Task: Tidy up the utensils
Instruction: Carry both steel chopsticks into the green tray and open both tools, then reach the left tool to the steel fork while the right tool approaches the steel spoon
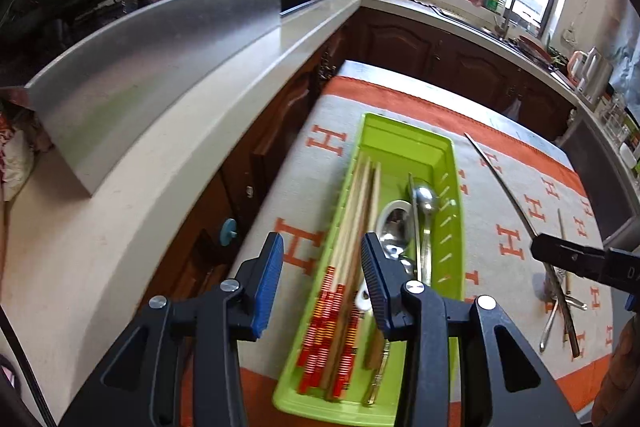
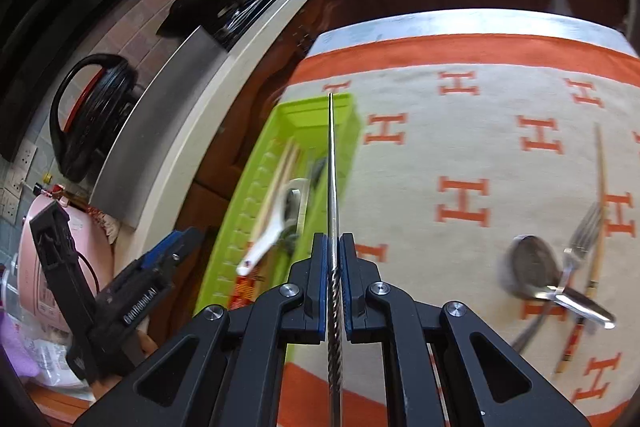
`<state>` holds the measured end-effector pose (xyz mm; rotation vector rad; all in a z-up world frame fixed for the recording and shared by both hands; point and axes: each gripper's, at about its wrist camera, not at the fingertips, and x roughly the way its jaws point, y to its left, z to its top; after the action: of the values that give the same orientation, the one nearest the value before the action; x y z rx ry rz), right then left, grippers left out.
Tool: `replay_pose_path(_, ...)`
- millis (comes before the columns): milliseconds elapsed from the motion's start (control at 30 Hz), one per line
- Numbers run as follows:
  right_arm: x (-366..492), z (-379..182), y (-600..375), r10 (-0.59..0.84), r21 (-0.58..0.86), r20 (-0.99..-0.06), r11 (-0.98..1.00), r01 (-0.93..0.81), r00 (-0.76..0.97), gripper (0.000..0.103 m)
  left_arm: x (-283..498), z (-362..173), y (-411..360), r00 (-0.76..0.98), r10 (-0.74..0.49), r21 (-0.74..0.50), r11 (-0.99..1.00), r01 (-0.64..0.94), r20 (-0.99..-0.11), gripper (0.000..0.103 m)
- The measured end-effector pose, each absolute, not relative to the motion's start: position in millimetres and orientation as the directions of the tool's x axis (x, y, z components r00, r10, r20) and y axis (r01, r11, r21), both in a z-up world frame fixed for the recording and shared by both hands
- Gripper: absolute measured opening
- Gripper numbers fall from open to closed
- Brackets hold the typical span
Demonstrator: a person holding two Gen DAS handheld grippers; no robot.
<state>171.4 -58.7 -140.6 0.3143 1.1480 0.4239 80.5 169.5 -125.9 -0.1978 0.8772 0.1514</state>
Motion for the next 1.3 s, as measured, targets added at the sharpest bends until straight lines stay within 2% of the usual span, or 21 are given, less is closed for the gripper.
replay_pose_path(333, 206.0, -175.8, 34.7, 0.492, 0.483, -0.839, 0.870, -0.100, 0.233, 0.007, 67.2, -117.4, 194.2, 0.645, 0.089, -0.103, 0.962, -0.254, -0.759, 0.039)
replay_pose_path(467, 206.6, -182.9, 51.8, 0.511, 0.499, -0.838, 0.860, -0.112, 0.189, 0.013, 64.2, -115.7, 200.7, 0.651, 0.089, -0.116, 0.957, -0.266, -0.754, 0.039)
replay_pose_path(600, 203.3, -180.3, 49.7, 0.534, 0.517, -0.824, 0.846, -0.131, 0.191, 0.018, 63.3, -116.1, 201.2, 0.651, 0.084, -0.127, 0.955, -0.269, -0.754, 0.039)
replay_pose_path(1300, 155.0, -160.1, -23.2, 0.430, 0.385, -0.857, 0.900, -0.203, 0.282, 0.018, 61.7, -117.4, 159.4, 0.632, 0.014, -0.114, 0.980, -0.162, -0.775, 0.040)
